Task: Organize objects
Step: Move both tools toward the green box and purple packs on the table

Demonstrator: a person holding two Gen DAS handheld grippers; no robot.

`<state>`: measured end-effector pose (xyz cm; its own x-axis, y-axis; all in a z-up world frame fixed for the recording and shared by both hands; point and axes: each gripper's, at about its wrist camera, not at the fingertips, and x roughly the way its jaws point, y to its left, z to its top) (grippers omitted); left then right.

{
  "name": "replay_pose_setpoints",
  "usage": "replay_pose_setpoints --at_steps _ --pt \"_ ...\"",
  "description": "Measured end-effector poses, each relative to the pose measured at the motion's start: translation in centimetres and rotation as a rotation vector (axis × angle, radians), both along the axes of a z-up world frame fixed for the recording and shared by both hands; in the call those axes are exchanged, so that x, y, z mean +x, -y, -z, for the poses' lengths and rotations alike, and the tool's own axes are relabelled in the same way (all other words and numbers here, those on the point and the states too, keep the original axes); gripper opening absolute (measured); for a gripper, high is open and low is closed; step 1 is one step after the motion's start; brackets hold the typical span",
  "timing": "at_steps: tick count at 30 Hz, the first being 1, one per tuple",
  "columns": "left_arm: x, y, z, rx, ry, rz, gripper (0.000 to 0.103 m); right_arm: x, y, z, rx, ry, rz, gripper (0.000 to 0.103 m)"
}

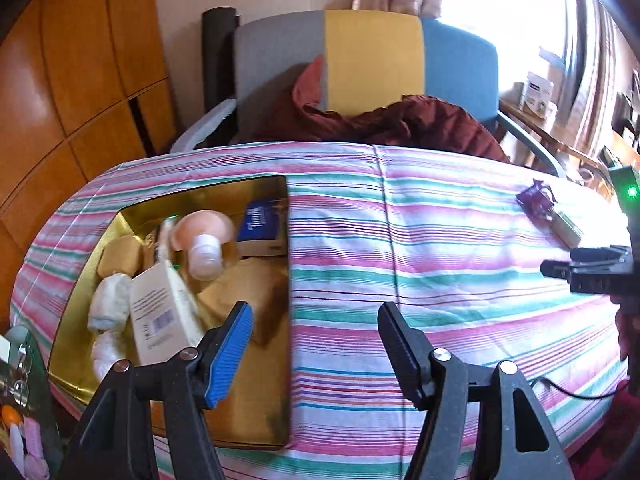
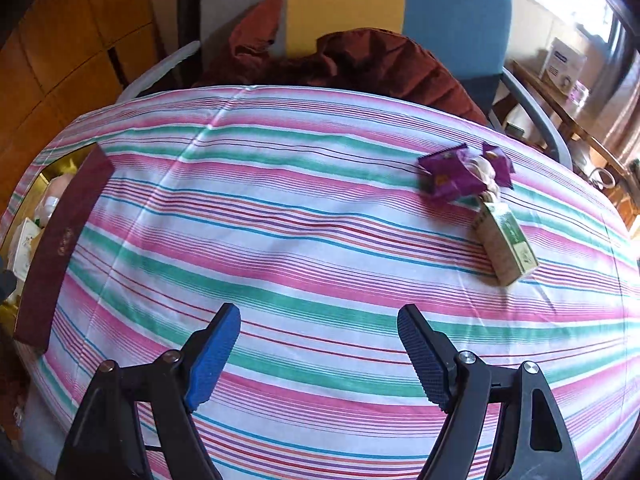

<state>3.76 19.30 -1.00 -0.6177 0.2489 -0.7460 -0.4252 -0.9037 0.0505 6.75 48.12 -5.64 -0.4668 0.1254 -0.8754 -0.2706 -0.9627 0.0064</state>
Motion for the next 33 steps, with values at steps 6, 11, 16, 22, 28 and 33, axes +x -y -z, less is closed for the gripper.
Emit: replay_pose_setpoints --at_steps 6,11,16,22,28,33 --pt "0.7 -2.3 0.5 -0.028 0.025 0.050 0.066 0.8 -4.7 -0.1 0.024 0.014 0.096 0.083" --pt "1.3 -4.1 1.1 -0.049 0.045 0.079 0.066 0.5 -8.3 -0.3 0.047 -0.007 0.163 0.084" --pt "2.0 -5.6 1.8 -0.028 0.082 0.146 0.066 0.2 -11.6 -0.5 0.047 -0.089 0.269 0.089" --pt "3.1 -7.7 3.5 -0.041 0.121 0.216 0.066 0.3 -14.4 2.0 -0.061 -0.089 0.352 0.089" --pt "4.0 -9.3 4.6 -0.047 0.141 0.262 0.066 -0.4 -15.7 1.9 0.001 -0.124 0.324 0.087" --pt "4.2 -9.8 4.9 -0.055 0.139 0.278 0.066 -1.3 -17.0 3.4 -0.028 -0.067 0.320 0.065"
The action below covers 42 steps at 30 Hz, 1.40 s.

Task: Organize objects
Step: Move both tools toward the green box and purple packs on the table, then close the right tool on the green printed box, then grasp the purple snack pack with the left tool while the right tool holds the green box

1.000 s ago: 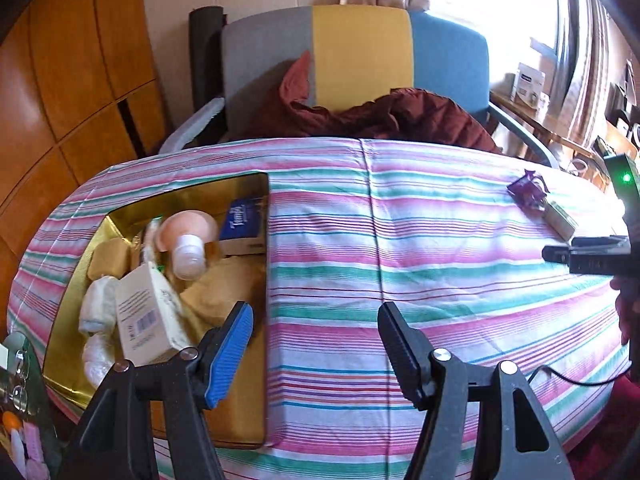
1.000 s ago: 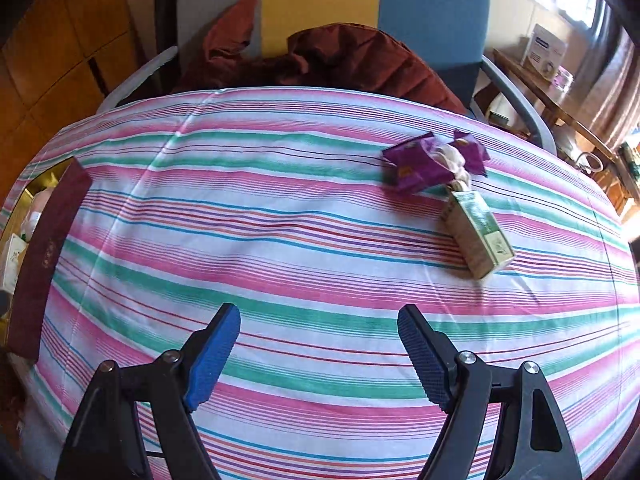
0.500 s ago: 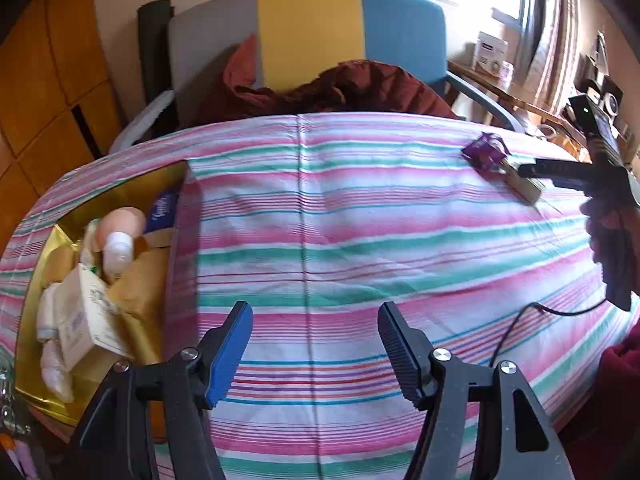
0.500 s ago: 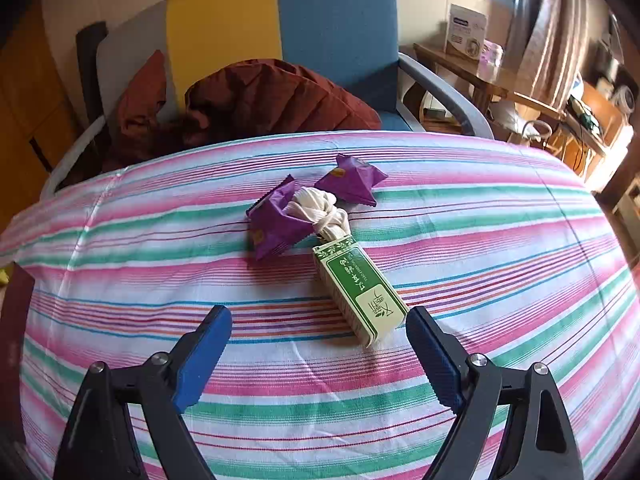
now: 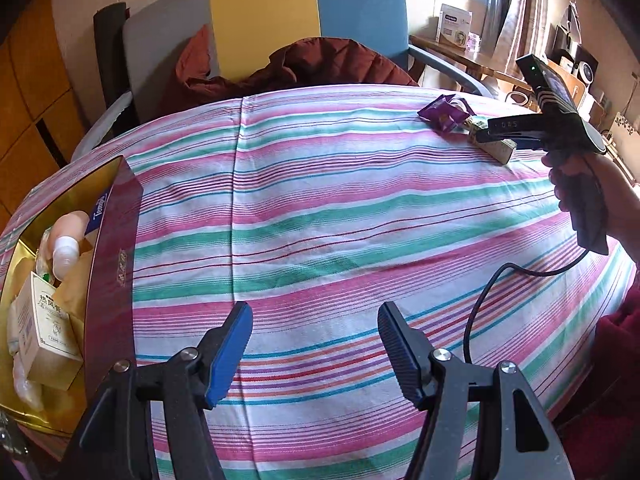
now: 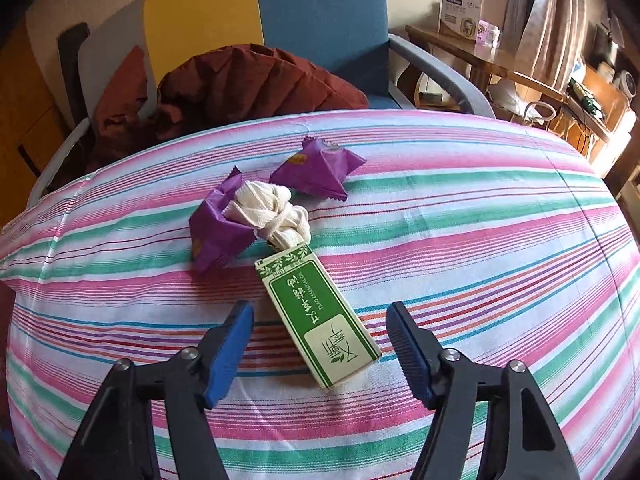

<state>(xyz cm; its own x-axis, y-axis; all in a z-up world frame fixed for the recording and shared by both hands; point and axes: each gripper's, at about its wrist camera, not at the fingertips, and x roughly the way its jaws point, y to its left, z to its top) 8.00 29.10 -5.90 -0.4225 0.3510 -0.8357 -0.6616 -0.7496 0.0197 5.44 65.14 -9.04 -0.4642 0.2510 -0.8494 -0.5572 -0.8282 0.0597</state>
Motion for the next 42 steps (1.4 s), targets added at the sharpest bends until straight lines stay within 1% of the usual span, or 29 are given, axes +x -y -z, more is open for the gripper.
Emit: replay_pose_setpoints --at_steps 1,3,4,5,6,7,11,16,20,24,26,27,28,29,31,33,35,38,40,42 --pt "-0.1 -0.1 0.1 0.002 0.004 -0.002 0.066 -0.1 -0.2 0.4 -0.016 0.009 0.005 0.059" --pt "-0.2 -0.3 0.3 0.003 0.015 -0.004 0.066 0.0 -0.5 0.8 -0.036 0.015 0.014 0.050" --pt "-0.3 -0.4 0.4 0.003 0.019 -0.004 0.066 0.0 -0.5 0.6 -0.032 0.015 0.013 0.042" --pt "-0.4 -0.5 0.5 0.004 0.022 -0.003 0.066 0.0 -0.5 0.5 -0.050 0.009 0.006 0.040" --pt "-0.4 -0.8 0.5 0.003 0.024 -0.002 0.066 0.1 -0.3 0.5 -0.073 0.000 0.003 0.033" --pt "-0.5 -1.0 0.6 0.001 0.026 0.000 0.066 0.1 -0.2 0.5 -0.095 -0.001 0.001 0.032" --pt "-1.1 -2.1 0.4 0.008 0.037 0.000 0.066 0.0 0.4 0.4 -0.112 0.032 0.001 0.032" --pt "-2.2 -4.5 0.1 0.028 0.056 0.005 0.066 0.9 -0.3 0.4 -0.193 0.035 0.043 0.031" --pt "-3.5 -7.2 -0.1 0.056 0.094 0.015 0.066 1.7 -1.0 0.4 -0.245 0.035 0.074 0.031" --pt "-5.2 -10.9 -0.4 0.100 0.162 0.032 0.067 2.2 -1.3 0.2 -0.256 0.045 0.101 0.031" --pt "-6.0 -13.0 -0.7 0.144 0.195 0.041 0.067 2.4 -1.2 0.2 -0.252 0.051 0.105 0.031" --pt "-6.2 -14.2 -1.0 0.164 0.196 0.061 0.069 2.4 -1.3 0.3 -0.254 0.053 0.107 0.031" --pt "-6.7 -15.5 -1.0 0.173 0.215 0.075 0.071 2.4 -1.3 0.3 -0.255 0.056 0.106 0.031" --pt "-7.3 -16.5 -1.0 0.191 0.249 0.068 0.072 2.4 -1.3 0.3 -0.254 0.057 0.105 0.031" --pt "-8.5 -18.2 -1.0 0.258 0.306 0.057 0.074 2.5 -1.4 0.3 -0.261 0.055 0.108 0.031" --pt "-9.5 -20.2 -0.9 0.268 0.338 0.049 0.077 2.7 -1.6 0.3 -0.276 0.050 0.116 0.031" --pt "-10.2 -21.9 -0.6 0.295 0.383 0.045 0.077 2.9 -2.0 0.3 -0.276 0.054 0.132 0.031" --pt "-11.1 -24.3 0.1 0.305 0.420 0.049 0.077 3.1 -2.5 0.2 -0.258 0.069 0.149 0.031" --pt "-11.7 -25.8 0.6 0.312 0.426 0.045 0.077 3.3 -2.7 0.3 -0.266 0.067 0.154 0.031" --pt "-12.3 -27.4 1.3 0.319 0.457 0.041 0.077 3.3 -2.7 0.3 -0.266 0.069 0.153 0.031"
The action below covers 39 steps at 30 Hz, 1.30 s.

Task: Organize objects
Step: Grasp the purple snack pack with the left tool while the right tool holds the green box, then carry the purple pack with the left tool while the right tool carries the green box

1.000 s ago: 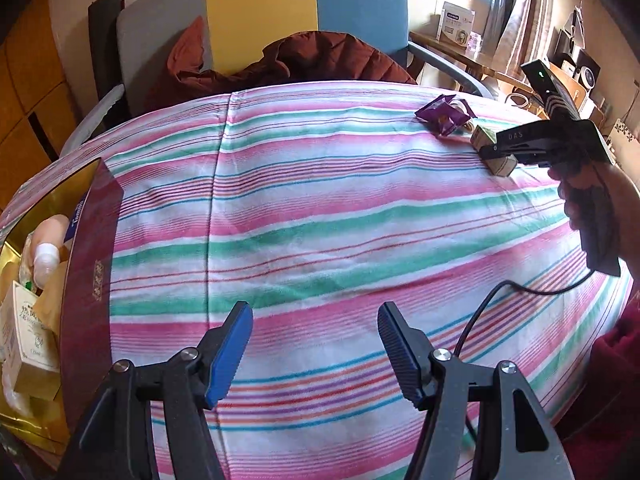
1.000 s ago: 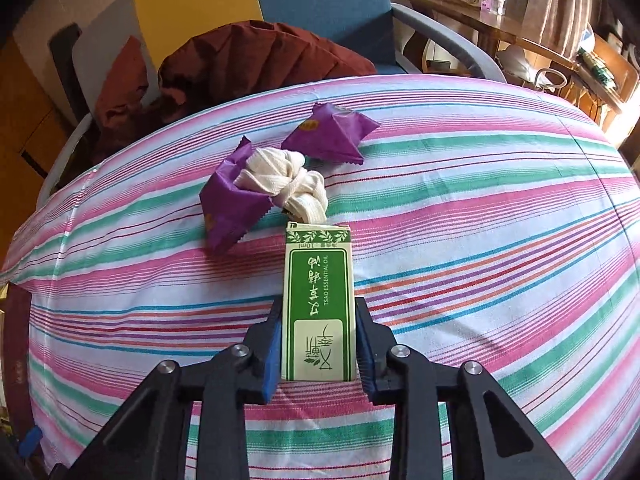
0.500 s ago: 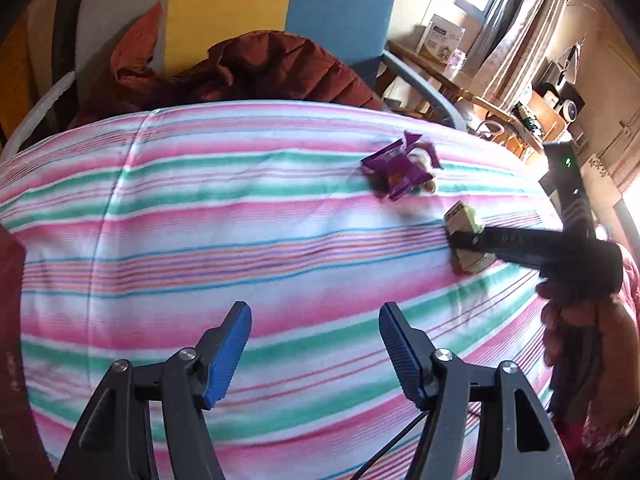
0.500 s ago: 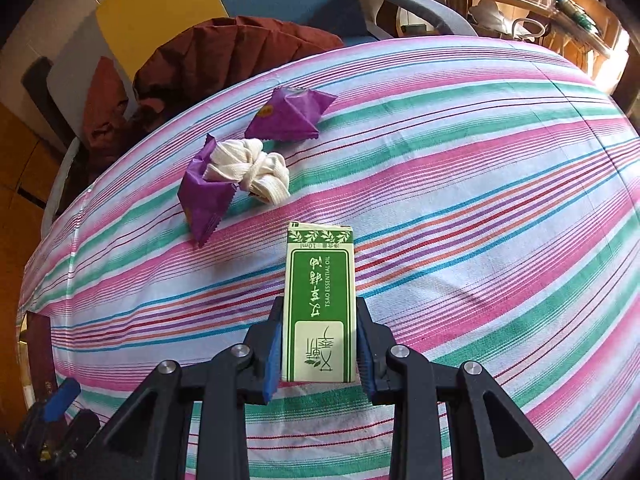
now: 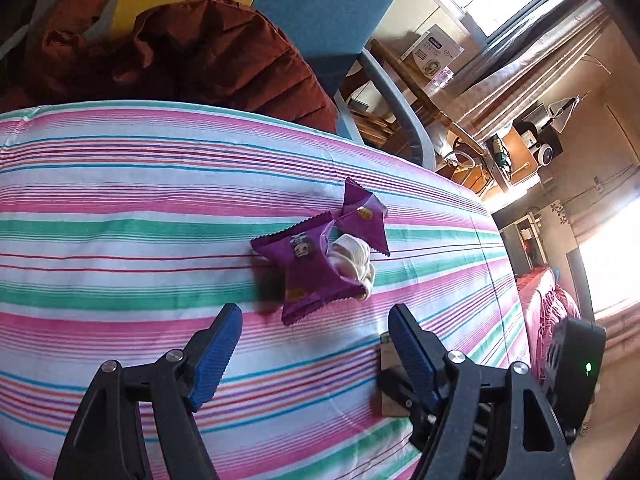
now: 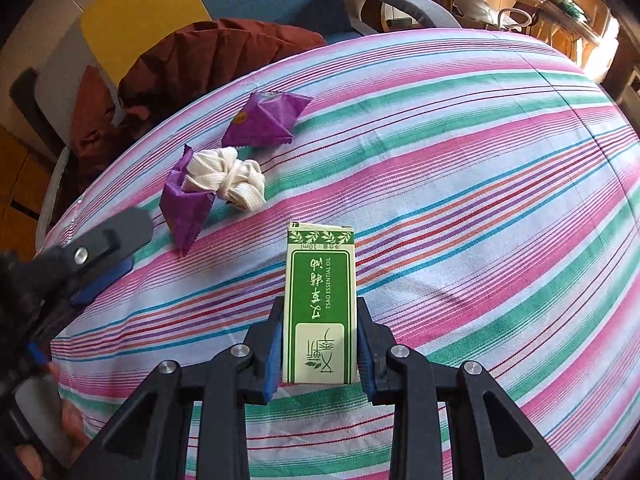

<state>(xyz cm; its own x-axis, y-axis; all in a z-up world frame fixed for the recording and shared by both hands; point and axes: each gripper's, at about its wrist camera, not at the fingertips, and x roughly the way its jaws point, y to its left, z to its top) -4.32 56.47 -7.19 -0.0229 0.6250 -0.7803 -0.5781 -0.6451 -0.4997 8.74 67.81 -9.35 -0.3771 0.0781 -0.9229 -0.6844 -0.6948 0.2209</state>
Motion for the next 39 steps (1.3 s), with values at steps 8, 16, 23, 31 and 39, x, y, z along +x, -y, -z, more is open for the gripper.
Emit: replay_pose_setpoints --at_steps 8,16,23,31,39 --pt "-2.2 -1.9 2.8 0.072 0.085 -0.071 0.076 0.4 -0.4 0.1 -0.038 -0.019 0.014 0.031" --pt "-2.7 0.3 4.2 0.166 0.023 -0.095 0.041 0.5 -0.2 0.2 -0.037 -0.016 0.009 0.032" --pt "-0.2 1.8 3.7 0.121 -0.157 0.013 0.039 0.6 0.0 0.2 -0.027 -0.016 -0.002 0.033" --pt "0.5 6.3 3.7 0.170 -0.141 0.003 0.039 0.5 0.6 0.1 -0.003 -0.014 -0.018 0.033" --pt "2.4 10.6 3.3 0.167 -0.161 -0.007 0.039 0.0 2.8 0.0 -0.004 -0.047 -0.028 0.031"
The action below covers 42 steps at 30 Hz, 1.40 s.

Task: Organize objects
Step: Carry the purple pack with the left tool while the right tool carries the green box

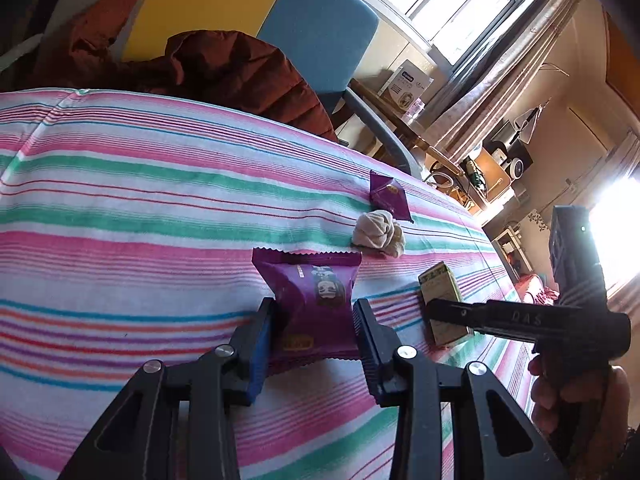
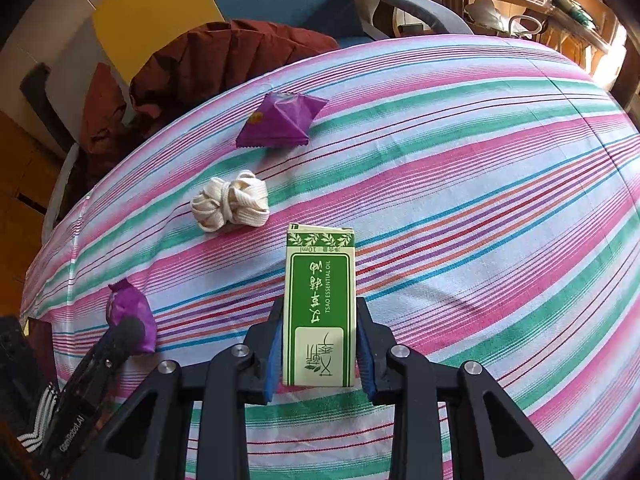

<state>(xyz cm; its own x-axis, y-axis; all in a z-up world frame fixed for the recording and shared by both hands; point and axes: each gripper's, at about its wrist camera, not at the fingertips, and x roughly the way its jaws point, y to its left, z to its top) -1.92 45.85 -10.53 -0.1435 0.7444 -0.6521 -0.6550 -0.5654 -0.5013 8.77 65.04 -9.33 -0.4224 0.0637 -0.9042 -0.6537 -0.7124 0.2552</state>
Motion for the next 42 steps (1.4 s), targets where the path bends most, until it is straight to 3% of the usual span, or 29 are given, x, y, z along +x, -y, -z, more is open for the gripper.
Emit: replay_pose_setpoints --at_steps 7,12,18,22,29,42 --pt "1.7 4.3 -0.3 -0.009 -0.018 -0.017 0.039 1.5 0.3 -1.6 -0.005 -0.047 -0.130 0.031" --pt "2.3 8.2 -0.3 0.016 0.006 -0.048 0.039 0.5 3.2 -2.2 -0.054 -0.104 -0.219 0.031" --pt "3.6 11.6 -0.6 0.007 0.002 -0.072 0.039 -0.3 6.2 -3.2 -0.020 -0.163 -0.364 0.031" --pt "4.8 14.2 -1.0 0.000 0.003 -0.089 0.039 -2.0 8.7 -2.1 -0.001 -0.175 -0.450 0.031" --pt "6.2 19.0 -2.3 0.031 0.008 -0.094 0.039 -2.9 9.5 -0.1 0.018 -0.109 -0.474 0.031" --pt "5.3 27.5 -6.9 0.098 -0.054 -0.218 0.039 -2.6 11.1 -1.1 0.078 -0.173 -0.528 0.031"
